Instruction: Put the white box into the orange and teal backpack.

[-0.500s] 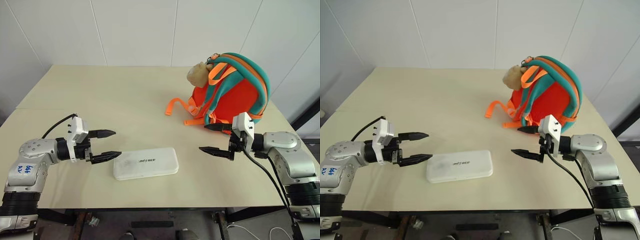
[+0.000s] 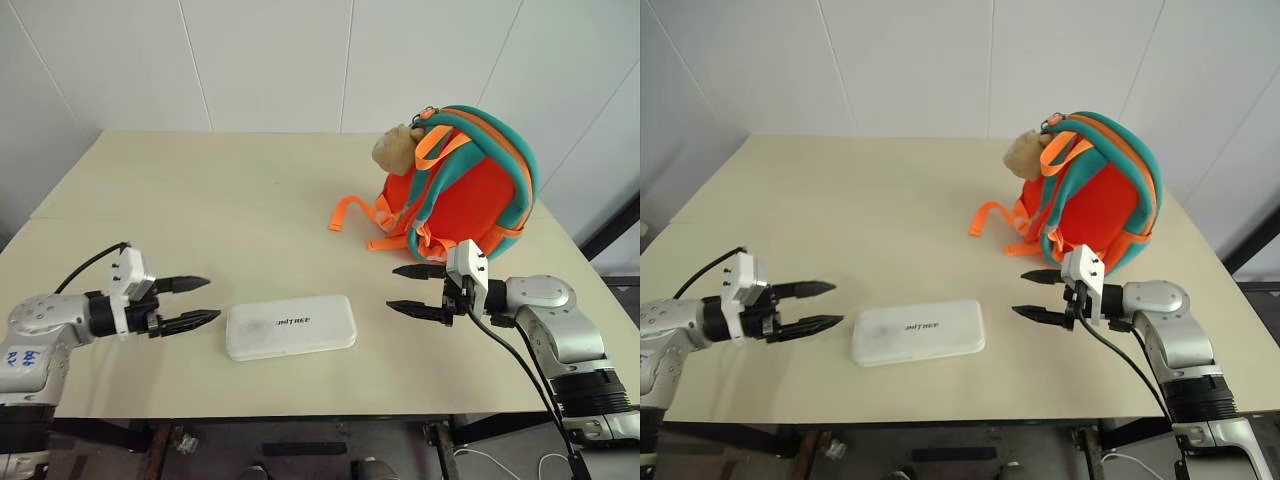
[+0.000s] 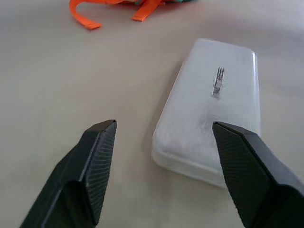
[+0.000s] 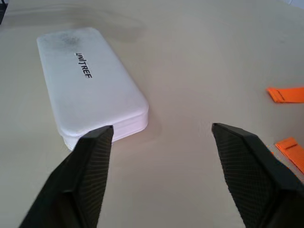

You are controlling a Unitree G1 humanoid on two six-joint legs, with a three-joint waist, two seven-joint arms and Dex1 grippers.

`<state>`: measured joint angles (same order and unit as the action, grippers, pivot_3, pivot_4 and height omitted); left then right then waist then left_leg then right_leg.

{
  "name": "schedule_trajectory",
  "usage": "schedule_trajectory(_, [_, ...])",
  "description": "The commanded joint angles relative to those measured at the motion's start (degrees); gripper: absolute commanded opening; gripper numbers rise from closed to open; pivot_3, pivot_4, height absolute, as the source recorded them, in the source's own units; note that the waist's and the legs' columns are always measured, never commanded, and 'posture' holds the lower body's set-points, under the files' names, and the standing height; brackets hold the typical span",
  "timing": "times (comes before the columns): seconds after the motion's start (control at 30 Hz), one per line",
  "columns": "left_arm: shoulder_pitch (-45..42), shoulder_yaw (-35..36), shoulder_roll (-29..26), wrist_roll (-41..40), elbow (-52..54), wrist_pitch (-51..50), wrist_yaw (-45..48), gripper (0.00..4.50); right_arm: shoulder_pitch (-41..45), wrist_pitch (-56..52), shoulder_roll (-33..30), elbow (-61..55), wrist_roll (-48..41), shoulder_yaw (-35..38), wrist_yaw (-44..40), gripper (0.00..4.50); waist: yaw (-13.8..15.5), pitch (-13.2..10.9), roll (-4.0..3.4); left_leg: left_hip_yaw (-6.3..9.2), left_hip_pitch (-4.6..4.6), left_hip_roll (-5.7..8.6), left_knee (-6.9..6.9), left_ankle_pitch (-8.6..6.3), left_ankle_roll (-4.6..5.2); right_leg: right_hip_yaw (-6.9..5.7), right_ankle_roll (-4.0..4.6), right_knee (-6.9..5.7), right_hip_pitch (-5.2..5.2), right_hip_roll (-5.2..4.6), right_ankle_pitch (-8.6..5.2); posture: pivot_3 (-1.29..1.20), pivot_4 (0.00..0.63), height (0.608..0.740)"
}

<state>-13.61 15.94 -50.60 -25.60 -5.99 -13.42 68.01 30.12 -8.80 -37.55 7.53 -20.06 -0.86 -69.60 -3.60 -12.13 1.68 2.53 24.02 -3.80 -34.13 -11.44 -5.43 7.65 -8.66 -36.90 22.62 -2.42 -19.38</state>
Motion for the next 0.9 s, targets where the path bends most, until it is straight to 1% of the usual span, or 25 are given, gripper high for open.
schedule_trajectory(0.03, [3.47, 3.17, -1.15, 1.84, -2.02, 4.51, -0.14, 2.41, -0.61, 2.18, 1.85, 1.83, 0.88, -1.17, -0.12, 2.28, 0.02, 0.00, 0.01, -0.01, -0.02, 0.00, 0.02, 0.00, 0.00, 0.00, 0.02, -0.01, -0.01, -0.01, -0.01, 0.00, 0.150, 0.740])
schedule_trajectory(0.13, [6.22, 3.28, 0.15, 1.85, -1.82, 5.00, -1.65, 1.50, 0.79, 4.49, 4.38, 6.12, 2.54, -2.63, 0.34, 1.27, 0.15, 0.00, 0.01, -0.01, -0.01, -0.01, 0.00, 0.00, 0.00, 0.00, 0.04, -0.04, 0.00, -0.01, -0.02, 0.00, 0.150, 0.740])
schedule_trajectory(0.23, [6.77, 0.41, 1.32, 2.41, -1.29, 4.41, -2.31, 0.55, 2.69, 7.35, 6.57, 11.41, 4.80, -4.46, 0.14, 0.21, 0.48, 0.01, 0.01, -0.01, -0.01, 0.00, -0.02, 0.01, -0.01, 0.00, 0.04, -0.07, 0.00, -0.01, -0.01, 0.00, 0.150, 0.740])
schedule_trajectory(0.27, [6.85, -0.67, 2.05, 2.69, -0.59, 4.13, -2.88, 0.24, 3.13, 8.06, 7.20, 13.17, 5.75, -5.05, 0.45, 0.00, 0.48, 0.01, 0.01, -0.01, -0.01, 0.00, -0.02, 0.02, -0.01, -0.01, 0.04, -0.07, -0.01, -0.01, 0.00, 0.00, 0.150, 0.740])
schedule_trajectory(0.4, [5.55, -4.34, 4.92, 2.50, 2.76, 2.06, -4.44, 0.24, 4.04, 9.85, 9.35, 16.31, 7.15, -5.84, 0.76, 0.00, 0.47, 0.01, 0.02, -0.01, -0.03, 0.00, -0.02, 0.02, -0.02, -0.01, 0.03, -0.07, -0.05, 0.00, 0.01, 0.00, 0.150, 0.740])
schedule_trajectory(0.53, [4.35, -6.85, 6.82, 2.98, 3.20, 1.73, -5.25, 0.24, 3.15, 9.60, 9.91, 14.99, 7.31, -6.04, 0.36, 0.00, 0.35, 0.01, 0.01, 0.00, -0.03, -0.01, 0.00, 0.02, -0.02, -0.01, 0.03, -0.13, -0.02, 0.01, 0.01, 0.00, 0.150, 0.740])
schedule_trajectory(0.63, [3.94, -8.27, 7.78, 3.44, 2.82, 2.26, -4.89, 0.24, 1.84, 8.72, 9.78, 12.70, 7.08, -6.20, 0.28, 0.00, 0.27, 0.01, 0.01, 0.00, -0.06, 0.00, -0.01, 0.02, -0.02, 0.00, 0.02, -0.13, -0.04, 0.00, 0.01, 0.00, 0.150, 0.740])
schedule_trajectory(0.8, [2.54, -9.69, 8.98, 4.17, 1.28, 2.67, -5.23, 0.24, -1.10, 5.13, 9.27, 5.76, 5.62, -5.76, 0.75, 0.00, 0.38, 0.01, 0.01, 0.00, -0.07, 0.00, -0.02, 0.03, -0.02, 0.00, 0.02, -0.16, -0.04, 0.01, 0.01, 0.00, 0.150, 0.740])
schedule_trajectory(0.9, [-0.05, -11.10, 10.47, 5.12, -0.76, 3.03, -5.52, 0.24, -3.28, 2.89, 8.54, 1.74, 5.05, -5.48, 1.10, 0.00, 0.58, 0.01, 0.01, 0.00, -0.10, 0.00, -0.05, 0.03, -0.03, 0.00, 0.02, -0.17, -0.08, 0.01, 0.01, 0.00, 0.150, 0.740])
